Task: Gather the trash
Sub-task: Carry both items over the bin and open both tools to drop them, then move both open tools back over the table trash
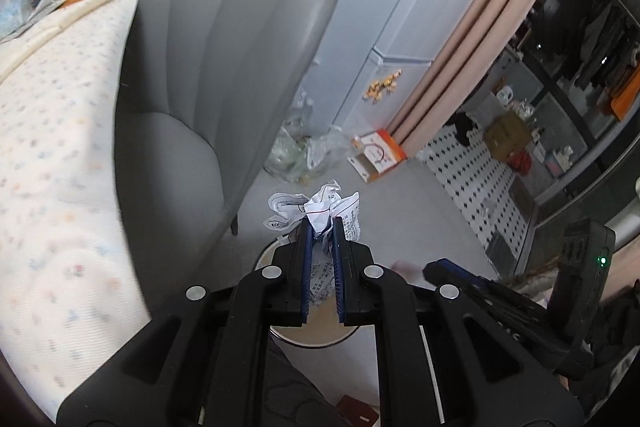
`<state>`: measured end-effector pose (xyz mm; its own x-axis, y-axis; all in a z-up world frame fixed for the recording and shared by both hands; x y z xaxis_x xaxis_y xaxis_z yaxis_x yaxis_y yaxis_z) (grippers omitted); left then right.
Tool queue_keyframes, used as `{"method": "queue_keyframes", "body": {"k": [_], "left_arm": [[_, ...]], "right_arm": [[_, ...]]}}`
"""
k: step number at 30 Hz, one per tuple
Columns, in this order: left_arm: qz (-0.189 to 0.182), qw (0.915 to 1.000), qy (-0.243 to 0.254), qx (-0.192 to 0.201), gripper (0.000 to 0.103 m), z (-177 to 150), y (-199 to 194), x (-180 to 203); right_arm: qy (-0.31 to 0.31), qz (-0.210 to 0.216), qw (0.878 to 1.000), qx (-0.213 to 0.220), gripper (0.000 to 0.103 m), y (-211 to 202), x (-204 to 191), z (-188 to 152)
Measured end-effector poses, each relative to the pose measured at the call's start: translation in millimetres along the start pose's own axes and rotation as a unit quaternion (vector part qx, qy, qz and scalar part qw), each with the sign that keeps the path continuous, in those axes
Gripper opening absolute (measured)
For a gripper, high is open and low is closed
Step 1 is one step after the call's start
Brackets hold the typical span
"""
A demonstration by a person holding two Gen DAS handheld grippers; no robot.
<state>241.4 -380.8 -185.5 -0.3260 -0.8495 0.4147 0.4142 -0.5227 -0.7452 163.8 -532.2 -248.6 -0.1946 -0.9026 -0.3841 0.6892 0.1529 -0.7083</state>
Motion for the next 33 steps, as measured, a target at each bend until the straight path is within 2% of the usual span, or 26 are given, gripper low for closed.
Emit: {"method": "queue_keyframes", "body": {"k": [1,4,7,11,17,19,21,24,29,33], "left_arm": [[0.001,1.0,0.001,-0.005,0.01,-2,5,1],[0.003,0.9998,0.007,-0.016,0.01,-8,16,7],[0.001,0.9995,0.014,-0.028,0.01,-14,27,16],[-0.006,0.9987,0.025,-0.045,0.01,-20,41,28],[-0.021,0.9961,0.043,-0.074,0.011,-33,62,53],[-0.024,0.9954,0.041,-0.083,0.022,-37,68,58],[-0.032,0.9949,0.035,-0.088,0.062,-39,70,61],[-0.034,0.9961,0.03,-0.076,0.074,-36,64,61],[-0.039,0.9972,0.019,-0.062,0.085,-26,47,53],[-0.039,0.9986,0.007,-0.034,0.093,-12,26,46]], "right_arm": [[0.004,-0.009,1.0,0.008,0.058,-2,6,-1],[0.012,-0.018,1.0,0.006,0.057,-5,19,-5],[0.013,-0.052,0.999,0.007,0.057,-14,35,-6],[0.019,-0.095,0.995,0.022,0.069,-35,54,-4],[0.027,-0.123,0.991,0.042,0.072,-58,73,2],[0.03,-0.131,0.99,0.046,0.073,-63,79,5],[0.033,-0.135,0.989,0.049,0.075,-67,81,5],[0.033,-0.142,0.988,0.053,0.078,-70,83,6],[0.027,-0.142,0.988,0.062,0.085,-73,76,10],[0.016,-0.143,0.987,0.075,0.092,-77,62,17]]}}
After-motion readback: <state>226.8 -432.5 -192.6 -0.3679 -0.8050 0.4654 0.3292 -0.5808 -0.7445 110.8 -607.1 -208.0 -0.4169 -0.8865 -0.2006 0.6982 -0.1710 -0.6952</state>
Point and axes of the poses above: each gripper's, at about its wrist camera, not at the fingertips, and y roughly the way its jaws point, x to its right, z to its top, the point moved 10 cm from there along y, roughly the way its jaws point, and after that the axes turned 8 degrees about -y, right-handed, at the moved point
